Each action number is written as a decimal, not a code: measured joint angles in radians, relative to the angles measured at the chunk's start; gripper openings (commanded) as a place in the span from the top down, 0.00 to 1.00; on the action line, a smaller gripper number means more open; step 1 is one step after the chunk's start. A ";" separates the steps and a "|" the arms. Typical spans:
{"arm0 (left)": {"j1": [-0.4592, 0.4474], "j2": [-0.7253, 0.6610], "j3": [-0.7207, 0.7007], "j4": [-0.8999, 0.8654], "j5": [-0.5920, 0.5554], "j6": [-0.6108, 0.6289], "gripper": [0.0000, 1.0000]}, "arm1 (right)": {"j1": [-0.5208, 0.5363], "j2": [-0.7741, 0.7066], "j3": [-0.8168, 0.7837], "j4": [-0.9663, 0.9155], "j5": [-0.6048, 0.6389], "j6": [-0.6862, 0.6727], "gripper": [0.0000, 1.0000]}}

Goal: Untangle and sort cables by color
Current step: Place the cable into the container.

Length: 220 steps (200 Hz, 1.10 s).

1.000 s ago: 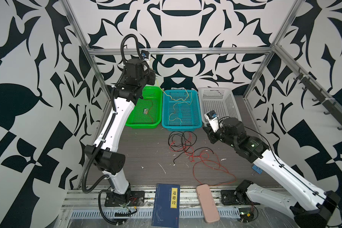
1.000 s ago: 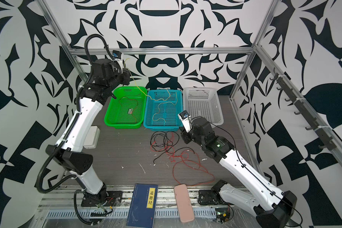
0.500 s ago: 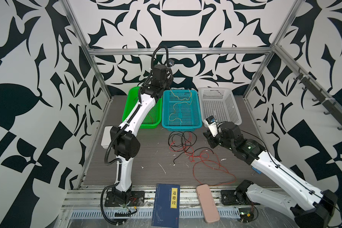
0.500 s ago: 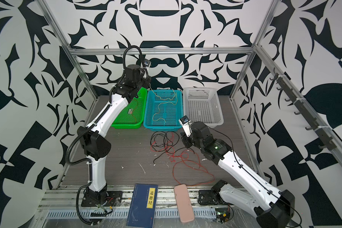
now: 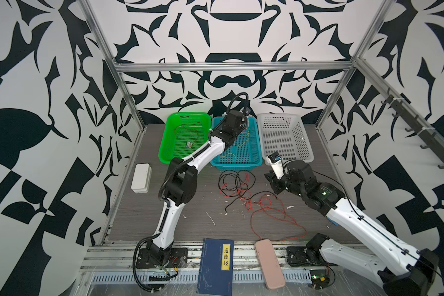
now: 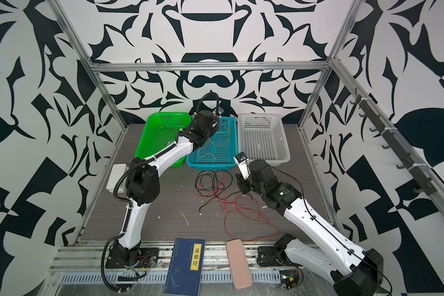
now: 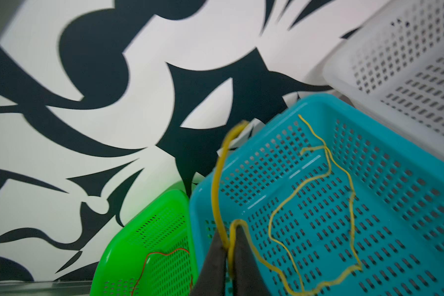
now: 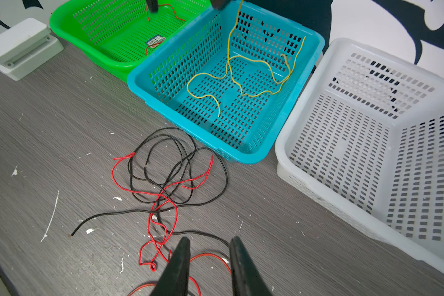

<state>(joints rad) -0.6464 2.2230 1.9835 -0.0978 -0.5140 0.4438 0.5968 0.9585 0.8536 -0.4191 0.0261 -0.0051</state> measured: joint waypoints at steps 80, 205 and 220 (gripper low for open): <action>0.000 -0.078 -0.183 -0.072 0.076 -0.113 0.00 | -0.006 0.016 -0.001 0.010 -0.024 0.006 0.70; 0.130 -0.361 -0.110 -0.640 0.541 -0.273 0.00 | -0.008 0.096 -0.001 0.044 -0.075 0.034 0.70; 0.137 -0.306 -0.012 -0.678 0.575 -0.282 0.00 | -0.008 0.097 0.000 0.046 -0.084 0.042 0.70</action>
<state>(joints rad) -0.5098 1.9175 1.9713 -0.7757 0.0605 0.1616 0.5884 1.0550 0.8532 -0.3729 -0.0578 0.0364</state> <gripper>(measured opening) 0.994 0.299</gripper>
